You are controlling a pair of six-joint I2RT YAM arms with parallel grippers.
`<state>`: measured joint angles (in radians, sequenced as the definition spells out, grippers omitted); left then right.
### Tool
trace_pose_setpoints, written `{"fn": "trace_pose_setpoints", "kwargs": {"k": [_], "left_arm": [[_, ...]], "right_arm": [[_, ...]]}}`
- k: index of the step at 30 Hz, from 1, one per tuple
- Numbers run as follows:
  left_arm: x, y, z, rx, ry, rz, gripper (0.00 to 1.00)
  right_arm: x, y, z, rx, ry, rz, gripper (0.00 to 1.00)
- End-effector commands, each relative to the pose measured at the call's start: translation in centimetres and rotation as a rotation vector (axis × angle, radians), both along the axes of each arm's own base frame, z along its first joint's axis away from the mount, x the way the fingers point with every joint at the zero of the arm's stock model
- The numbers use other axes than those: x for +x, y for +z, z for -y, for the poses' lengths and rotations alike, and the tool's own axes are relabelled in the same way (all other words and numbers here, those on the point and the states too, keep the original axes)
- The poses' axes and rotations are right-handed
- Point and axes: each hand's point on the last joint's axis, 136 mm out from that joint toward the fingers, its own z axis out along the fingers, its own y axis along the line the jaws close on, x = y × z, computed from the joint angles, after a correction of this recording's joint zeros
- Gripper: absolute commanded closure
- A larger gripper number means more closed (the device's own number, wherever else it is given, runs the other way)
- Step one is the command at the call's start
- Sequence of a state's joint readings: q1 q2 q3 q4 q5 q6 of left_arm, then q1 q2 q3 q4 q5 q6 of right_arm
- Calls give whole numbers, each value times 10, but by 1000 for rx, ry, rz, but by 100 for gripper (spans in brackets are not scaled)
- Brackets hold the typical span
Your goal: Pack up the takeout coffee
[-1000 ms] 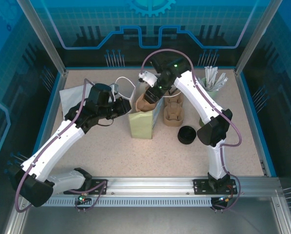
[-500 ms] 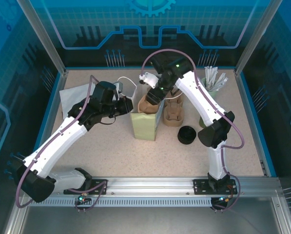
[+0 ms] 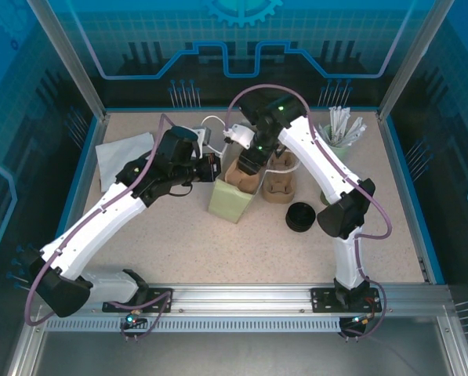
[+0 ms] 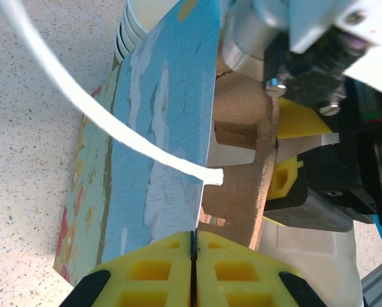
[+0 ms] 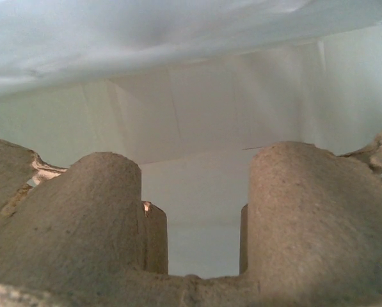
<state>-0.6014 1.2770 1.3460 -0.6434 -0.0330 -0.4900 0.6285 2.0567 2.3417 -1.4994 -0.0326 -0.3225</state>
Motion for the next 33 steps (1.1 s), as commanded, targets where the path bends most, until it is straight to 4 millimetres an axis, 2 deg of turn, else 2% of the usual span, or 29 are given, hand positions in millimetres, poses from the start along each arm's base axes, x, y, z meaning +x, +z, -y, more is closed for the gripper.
{"fn": "trace_pose_setpoints", "kwargs": {"k": [1, 11, 16, 27, 33], "left_arm": [[1, 13, 2, 3, -4, 48, 91], [0, 5, -12, 5, 86, 10, 91], [1, 3, -12, 3, 98, 3, 91], [2, 6, -9, -17, 97, 3, 91], [1, 7, -4, -34, 73, 7, 91]], "right_arm": [[-10, -9, 5, -62, 32, -33, 57], [-13, -12, 3, -48, 39, -46, 58], [-18, -13, 6, -53, 43, -55, 58], [-23, -34, 9, -98, 41, -109, 59], [-25, -52, 10, -138, 40, -154, 60]]}}
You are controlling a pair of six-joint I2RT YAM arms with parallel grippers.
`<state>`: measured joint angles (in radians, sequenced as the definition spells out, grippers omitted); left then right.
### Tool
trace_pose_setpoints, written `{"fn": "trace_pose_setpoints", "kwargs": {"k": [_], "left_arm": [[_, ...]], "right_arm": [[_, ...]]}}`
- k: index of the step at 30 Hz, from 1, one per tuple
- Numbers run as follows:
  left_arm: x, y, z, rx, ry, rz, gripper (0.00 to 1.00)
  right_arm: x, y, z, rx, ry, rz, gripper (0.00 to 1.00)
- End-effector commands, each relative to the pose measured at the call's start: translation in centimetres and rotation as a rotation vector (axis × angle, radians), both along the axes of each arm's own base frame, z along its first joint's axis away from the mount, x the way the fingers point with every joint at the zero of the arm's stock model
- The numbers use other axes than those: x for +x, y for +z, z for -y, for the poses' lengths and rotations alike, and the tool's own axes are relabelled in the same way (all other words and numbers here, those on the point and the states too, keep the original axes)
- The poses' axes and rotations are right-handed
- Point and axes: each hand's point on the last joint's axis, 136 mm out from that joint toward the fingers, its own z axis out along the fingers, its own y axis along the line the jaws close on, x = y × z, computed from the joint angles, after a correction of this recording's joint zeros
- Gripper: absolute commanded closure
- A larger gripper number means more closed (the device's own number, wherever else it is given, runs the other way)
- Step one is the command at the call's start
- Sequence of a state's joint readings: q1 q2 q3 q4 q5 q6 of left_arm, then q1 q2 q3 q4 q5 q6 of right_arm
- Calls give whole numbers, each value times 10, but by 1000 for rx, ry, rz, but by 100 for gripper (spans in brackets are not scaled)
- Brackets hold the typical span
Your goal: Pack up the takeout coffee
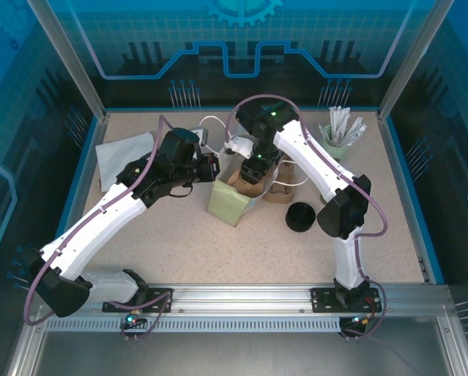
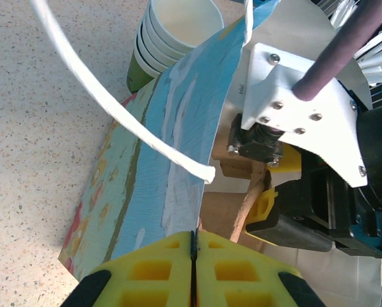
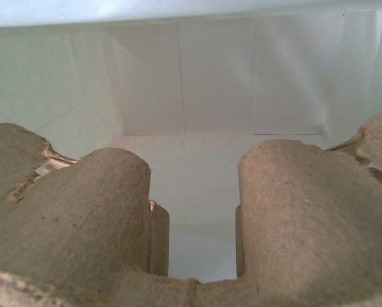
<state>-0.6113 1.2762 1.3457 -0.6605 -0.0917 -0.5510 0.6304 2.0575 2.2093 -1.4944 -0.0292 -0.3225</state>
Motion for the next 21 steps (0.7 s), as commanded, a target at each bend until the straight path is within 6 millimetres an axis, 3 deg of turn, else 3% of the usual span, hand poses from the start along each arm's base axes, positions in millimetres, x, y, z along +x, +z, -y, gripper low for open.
{"fn": "trace_pose_setpoints", "kwargs": {"k": [1, 21], "left_arm": [[-1, 11, 3, -39, -4, 30, 92], [-7, 10, 2, -34, 3, 30, 91]], "right_arm": [[-12, -18, 2, -66, 38, -64, 59], [-14, -58, 4, -164, 44, -166, 59]]}}
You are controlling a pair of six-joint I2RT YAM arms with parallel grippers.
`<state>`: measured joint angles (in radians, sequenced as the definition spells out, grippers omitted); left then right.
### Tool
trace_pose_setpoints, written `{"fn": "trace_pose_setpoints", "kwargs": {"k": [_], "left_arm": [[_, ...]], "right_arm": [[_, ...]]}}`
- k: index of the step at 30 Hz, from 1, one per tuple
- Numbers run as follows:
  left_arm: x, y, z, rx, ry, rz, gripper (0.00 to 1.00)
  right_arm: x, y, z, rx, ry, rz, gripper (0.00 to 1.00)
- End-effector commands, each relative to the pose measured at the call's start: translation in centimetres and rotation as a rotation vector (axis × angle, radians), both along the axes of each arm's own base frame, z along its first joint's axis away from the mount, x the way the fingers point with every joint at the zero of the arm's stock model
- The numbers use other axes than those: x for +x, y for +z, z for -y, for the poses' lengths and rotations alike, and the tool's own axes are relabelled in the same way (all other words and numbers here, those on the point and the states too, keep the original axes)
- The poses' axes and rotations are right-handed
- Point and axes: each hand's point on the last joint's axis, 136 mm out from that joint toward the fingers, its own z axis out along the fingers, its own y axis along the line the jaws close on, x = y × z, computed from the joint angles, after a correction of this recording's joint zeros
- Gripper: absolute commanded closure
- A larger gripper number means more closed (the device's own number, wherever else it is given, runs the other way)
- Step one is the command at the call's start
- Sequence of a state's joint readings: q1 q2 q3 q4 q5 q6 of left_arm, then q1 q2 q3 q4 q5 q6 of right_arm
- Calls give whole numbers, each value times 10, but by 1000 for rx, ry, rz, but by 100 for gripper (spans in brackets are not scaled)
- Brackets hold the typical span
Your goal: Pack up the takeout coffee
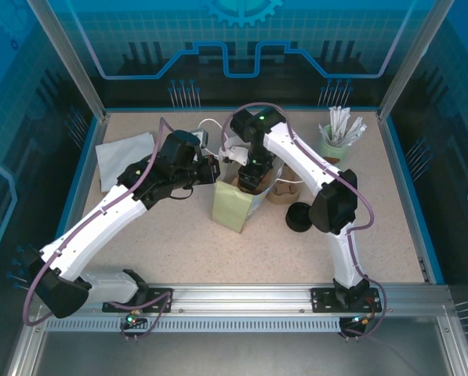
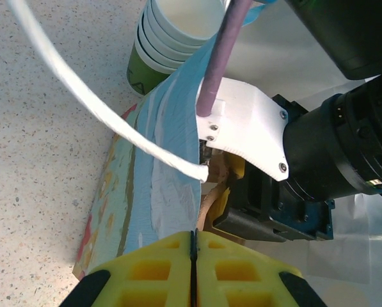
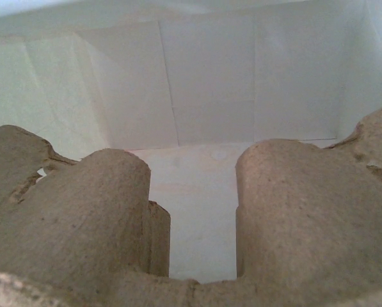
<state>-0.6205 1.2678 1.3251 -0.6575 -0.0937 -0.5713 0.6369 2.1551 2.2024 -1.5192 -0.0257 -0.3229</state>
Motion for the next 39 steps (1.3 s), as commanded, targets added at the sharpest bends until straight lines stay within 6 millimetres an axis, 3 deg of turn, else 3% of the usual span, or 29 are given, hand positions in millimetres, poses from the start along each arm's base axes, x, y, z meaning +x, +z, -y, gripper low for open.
{"fn": "trace_pose_setpoints", "kwargs": {"k": [1, 12, 17, 23, 30, 39], "left_arm": [[-3, 16, 1, -24, -1, 48, 91], [-6, 20, 0, 0, -9, 71, 91], [-7, 17, -1, 20, -6, 67, 91], [-7, 14, -2, 32, -2, 63, 91], [-12, 9, -6, 66, -1, 52, 91], [-18, -1, -14, 79, 27, 31, 91]], "right_arm": [[-12, -19, 5, -89, 40, -68, 59], [-13, -41, 0, -135, 65, -101, 58], [-13, -39, -3, -119, 70, -98, 56], [-11, -18, -14, -40, 70, -65, 51], [-5, 12, -24, 45, 59, 5, 33], [2, 66, -38, 220, 20, 101, 19]]}}
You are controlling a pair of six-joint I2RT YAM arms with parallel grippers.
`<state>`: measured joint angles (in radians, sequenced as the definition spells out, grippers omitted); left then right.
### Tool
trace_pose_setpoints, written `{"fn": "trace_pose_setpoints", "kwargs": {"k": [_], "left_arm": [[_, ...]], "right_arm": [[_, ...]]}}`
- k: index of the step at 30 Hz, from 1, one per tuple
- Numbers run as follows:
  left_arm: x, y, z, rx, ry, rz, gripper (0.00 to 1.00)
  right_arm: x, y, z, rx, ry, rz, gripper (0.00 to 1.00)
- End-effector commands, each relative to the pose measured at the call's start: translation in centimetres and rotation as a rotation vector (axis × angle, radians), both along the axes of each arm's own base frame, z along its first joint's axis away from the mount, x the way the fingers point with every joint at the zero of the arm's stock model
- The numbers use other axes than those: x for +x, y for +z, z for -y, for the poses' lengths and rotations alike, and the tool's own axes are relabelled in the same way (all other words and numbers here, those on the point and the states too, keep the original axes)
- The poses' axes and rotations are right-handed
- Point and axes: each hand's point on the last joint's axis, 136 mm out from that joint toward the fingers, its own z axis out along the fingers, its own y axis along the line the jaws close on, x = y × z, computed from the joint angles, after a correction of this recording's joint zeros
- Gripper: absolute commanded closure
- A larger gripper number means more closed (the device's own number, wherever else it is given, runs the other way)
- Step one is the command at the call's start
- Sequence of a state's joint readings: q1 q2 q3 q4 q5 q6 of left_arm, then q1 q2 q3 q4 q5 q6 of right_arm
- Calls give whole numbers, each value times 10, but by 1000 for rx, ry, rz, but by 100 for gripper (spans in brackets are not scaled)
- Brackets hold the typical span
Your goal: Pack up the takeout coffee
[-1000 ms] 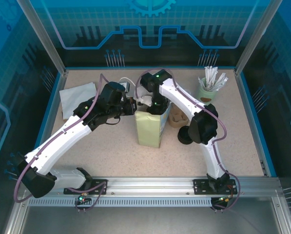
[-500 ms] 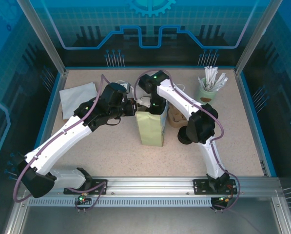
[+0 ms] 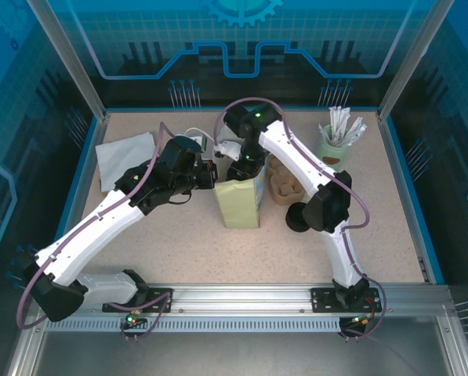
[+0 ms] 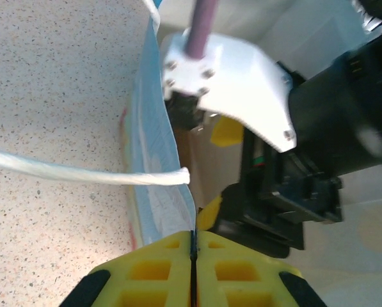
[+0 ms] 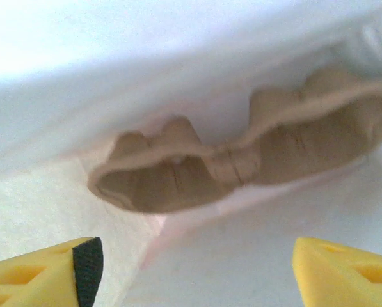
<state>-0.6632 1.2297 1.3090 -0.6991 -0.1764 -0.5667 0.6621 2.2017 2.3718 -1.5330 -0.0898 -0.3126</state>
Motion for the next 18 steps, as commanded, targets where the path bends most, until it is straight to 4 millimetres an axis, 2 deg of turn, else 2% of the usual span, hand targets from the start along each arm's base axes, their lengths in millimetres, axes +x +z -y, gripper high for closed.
{"fn": "trace_pose_setpoints", "kwargs": {"k": [1, 12, 15, 18], "left_arm": [[-6, -1, -8, 25, 12, 11, 91], [-6, -5, -11, 28, 30, 3, 91], [-5, -9, -14, 40, 50, -6, 90], [-5, -12, -17, 47, 67, -10, 83]], "right_arm": [[-4, 47, -7, 127, -10, 61, 18], [6, 131, -19, 440, -96, 175, 17], [11, 155, -14, 496, -138, 230, 17], [15, 182, -2, 545, -191, 300, 17]]}}
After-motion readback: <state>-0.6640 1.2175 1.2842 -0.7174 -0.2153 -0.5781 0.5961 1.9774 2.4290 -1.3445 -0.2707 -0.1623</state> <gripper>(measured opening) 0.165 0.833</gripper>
